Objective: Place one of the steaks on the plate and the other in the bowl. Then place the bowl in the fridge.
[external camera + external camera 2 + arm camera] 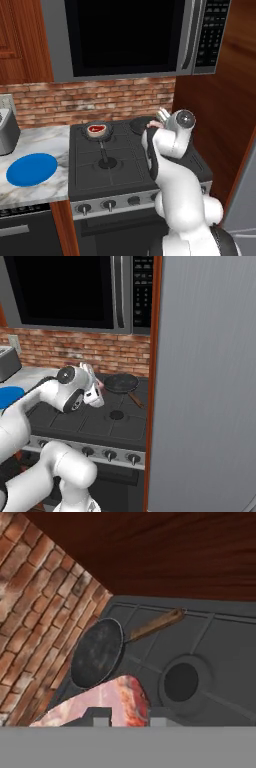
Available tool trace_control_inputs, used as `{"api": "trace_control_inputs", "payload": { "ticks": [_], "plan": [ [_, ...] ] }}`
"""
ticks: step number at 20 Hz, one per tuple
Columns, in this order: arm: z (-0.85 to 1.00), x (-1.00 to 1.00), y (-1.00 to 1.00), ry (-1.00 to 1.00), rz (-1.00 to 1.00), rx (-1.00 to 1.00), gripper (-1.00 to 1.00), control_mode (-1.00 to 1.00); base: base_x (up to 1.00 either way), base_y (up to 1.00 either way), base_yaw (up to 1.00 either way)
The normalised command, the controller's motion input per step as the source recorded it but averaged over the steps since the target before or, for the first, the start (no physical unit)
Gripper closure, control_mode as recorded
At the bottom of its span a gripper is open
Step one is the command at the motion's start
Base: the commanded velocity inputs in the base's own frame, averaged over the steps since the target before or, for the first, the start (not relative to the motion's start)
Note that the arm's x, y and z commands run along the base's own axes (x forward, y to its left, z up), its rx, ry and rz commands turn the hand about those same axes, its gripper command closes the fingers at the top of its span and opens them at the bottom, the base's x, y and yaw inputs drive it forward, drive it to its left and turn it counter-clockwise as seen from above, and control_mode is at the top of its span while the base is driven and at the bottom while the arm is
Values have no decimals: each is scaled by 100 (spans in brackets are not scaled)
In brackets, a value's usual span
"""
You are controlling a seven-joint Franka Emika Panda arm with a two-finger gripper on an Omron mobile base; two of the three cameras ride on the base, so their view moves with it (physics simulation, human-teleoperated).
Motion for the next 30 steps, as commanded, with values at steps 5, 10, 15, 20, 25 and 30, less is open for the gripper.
{"api": "trace_control_inputs", "payload": {
  "ticks": [5,10,15,20,25,30],
  "plan": [
    [54,-31,-12,39,3,8,100,-100,0,0,0],
    [-16,-56,0,9,3,-2,100,-100,0,0,0],
    [-32,-51,0,2,10,-2,100,-100,0,0,0],
    [-6,-19,0,-12,4,0,100,-100,0,0,0],
    [0,0,0,-1,0,0,100,-100,0,0,0],
    [0,0,0,0,0,0,100,-100,0,0,0]
  ]
}}
